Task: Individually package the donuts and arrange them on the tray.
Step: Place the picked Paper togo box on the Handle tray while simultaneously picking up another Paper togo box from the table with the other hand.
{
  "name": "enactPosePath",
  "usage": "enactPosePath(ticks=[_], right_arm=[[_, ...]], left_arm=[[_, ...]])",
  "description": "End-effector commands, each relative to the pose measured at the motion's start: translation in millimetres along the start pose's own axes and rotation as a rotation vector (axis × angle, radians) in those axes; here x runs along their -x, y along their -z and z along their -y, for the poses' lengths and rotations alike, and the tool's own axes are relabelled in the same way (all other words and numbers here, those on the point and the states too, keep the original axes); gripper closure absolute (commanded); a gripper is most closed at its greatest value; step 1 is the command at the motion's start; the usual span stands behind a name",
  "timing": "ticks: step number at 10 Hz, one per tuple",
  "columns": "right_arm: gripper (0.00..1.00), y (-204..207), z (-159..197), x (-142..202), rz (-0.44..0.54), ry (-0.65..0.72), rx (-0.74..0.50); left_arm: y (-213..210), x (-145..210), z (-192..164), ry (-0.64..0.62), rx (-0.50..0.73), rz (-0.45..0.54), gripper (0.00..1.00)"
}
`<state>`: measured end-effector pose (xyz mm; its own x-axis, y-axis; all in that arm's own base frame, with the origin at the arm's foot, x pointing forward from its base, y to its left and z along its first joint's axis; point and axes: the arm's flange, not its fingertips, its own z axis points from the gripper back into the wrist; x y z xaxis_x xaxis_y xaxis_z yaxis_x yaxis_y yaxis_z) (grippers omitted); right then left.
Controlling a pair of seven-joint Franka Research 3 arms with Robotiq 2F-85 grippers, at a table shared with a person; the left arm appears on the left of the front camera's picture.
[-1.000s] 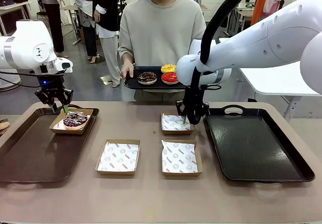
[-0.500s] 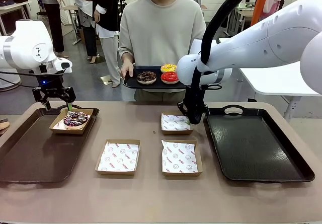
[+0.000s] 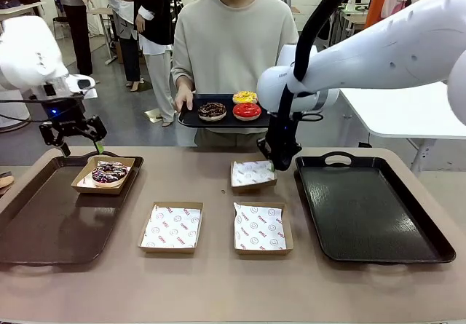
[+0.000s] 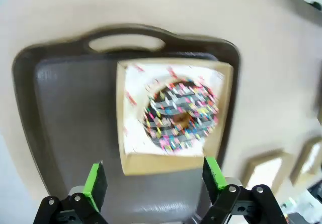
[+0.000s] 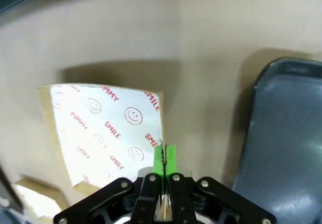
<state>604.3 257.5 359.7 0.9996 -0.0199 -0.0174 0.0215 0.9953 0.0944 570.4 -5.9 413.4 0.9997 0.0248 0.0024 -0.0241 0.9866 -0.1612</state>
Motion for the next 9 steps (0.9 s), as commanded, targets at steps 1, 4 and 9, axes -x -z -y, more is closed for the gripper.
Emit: enactPosePath(ticks=[1, 4, 9], right_arm=[[1.0, -42.0, 2.9, 7.3, 0.013, 0.025, -0.019], [1.0, -84.7, -1.1, 1.2, 0.016, 0.034, -0.048], [1.0, -106.1, -14.3, -17.2, -0.024, 0.049, -0.049]], left_arm=[[-36.1, 57.0, -27.2, 0.0, 0.182, 0.038, 0.01], [-77.2, 139.0, -77.9, 0.059, 0.489, 0.094, 0.01], [-60.0, 187.2, -176.1, 0.043, 0.801, 0.054, 0.01]])
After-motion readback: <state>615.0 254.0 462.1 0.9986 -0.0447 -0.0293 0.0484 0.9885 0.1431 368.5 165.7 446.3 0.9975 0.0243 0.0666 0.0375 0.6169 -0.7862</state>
